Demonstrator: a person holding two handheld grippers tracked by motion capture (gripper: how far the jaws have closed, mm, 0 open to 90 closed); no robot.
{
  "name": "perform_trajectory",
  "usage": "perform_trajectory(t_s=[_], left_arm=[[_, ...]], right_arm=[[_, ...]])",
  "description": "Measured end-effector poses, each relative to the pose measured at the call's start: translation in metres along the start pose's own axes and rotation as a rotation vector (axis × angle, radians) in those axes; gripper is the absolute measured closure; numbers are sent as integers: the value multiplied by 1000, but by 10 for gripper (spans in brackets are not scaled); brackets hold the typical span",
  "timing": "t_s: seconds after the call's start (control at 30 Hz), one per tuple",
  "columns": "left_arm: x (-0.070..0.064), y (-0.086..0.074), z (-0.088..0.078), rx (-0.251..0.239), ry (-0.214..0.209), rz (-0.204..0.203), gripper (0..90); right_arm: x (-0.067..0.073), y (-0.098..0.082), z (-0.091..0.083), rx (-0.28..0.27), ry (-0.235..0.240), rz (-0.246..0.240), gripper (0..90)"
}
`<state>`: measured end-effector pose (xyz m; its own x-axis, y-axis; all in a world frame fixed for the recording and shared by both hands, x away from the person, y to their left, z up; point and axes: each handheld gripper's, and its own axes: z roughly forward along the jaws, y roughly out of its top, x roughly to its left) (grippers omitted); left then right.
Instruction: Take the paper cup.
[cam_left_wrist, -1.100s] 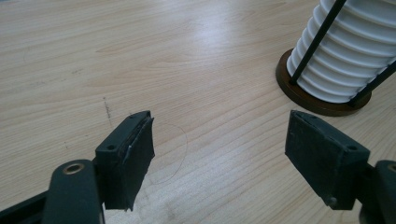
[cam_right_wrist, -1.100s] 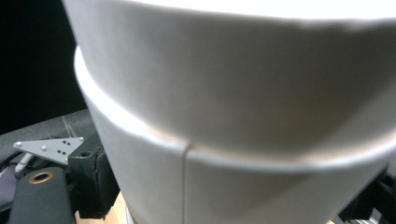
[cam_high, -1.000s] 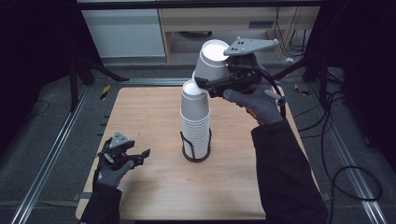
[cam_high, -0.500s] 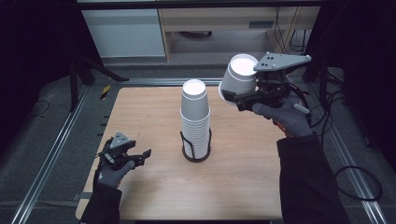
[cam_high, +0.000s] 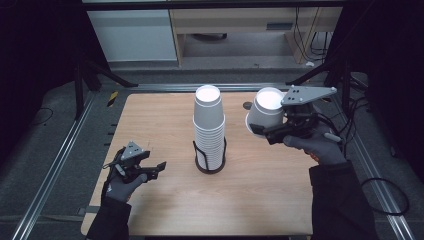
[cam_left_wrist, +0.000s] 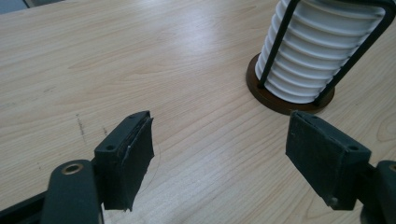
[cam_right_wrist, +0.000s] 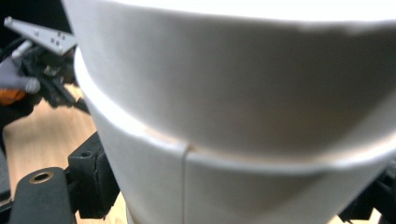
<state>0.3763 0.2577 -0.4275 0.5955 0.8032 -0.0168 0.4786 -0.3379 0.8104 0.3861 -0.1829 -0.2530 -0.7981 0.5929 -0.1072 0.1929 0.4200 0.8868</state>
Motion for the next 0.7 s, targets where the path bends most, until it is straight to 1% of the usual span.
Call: perform_trajectory(t_s=[0.03, 0.07, 0.1, 0.13, 0.17, 0.2, 0.23, 0.27, 0.3, 0.33, 0.37, 0.4, 0.43, 0.47, 0.53, 0.57, 0.67, 0.7], left_arm=[[-1, 1, 0, -2, -8, 2, 224], [-4, 2, 0, -4, -18, 8, 221], [-5, 3, 1, -1, -25, 11, 218], [-5, 3, 1, -1, -25, 11, 213], [-7, 3, 1, -10, -43, 20, 210], [-7, 3, 1, -10, -43, 20, 210], [-10, 4, 2, -9, -57, 29, 209], [-10, 4, 2, -9, -57, 29, 209], [-11, 4, 2, -8, -59, 35, 209], [-11, 4, 2, -7, -62, 39, 209], [-13, 5, 2, -6, -64, 43, 207], [-13, 5, 2, -6, -64, 43, 204], [-14, 5, 3, -5, -64, 48, 204], [-14, 5, 3, -5, -64, 48, 202], [-16, 6, 3, -1, -64, 53, 202], [-17, 6, 3, -1, -65, 57, 199], [-19, 8, 3, 1, -69, 59, 199], [-20, 9, 2, -2, -79, 60, 199]], right_arm=[[0, -4, 1, 4, 6, -1, 146], [1, -12, 3, 14, 19, -1, 146], [1, -16, 4, 17, 25, 0, 145], [1, -16, 4, 17, 25, 0, 145], [2, -23, 5, 23, 38, 4, 145], [2, -27, 7, 27, 45, 7, 145], [3, -31, 8, 32, 51, 8, 145], [3, -31, 8, 32, 51, 8, 145], [4, -39, 10, 43, 60, 8, 145], [4, -39, 10, 43, 60, 8, 145], [4, -46, 12, 47, 71, 15, 145], [4, -46, 12, 47, 71, 15, 145], [5, -53, 14, 54, 80, 18, 146], [5, -53, 14, 54, 80, 18, 146], [6, -58, 16, 57, 92, 20, 146], [8, -64, 19, 63, 106, 18, 146], [9, -69, 22, 77, 116, 13, 146], [11, -74, 25, 85, 133, 8, 146]])
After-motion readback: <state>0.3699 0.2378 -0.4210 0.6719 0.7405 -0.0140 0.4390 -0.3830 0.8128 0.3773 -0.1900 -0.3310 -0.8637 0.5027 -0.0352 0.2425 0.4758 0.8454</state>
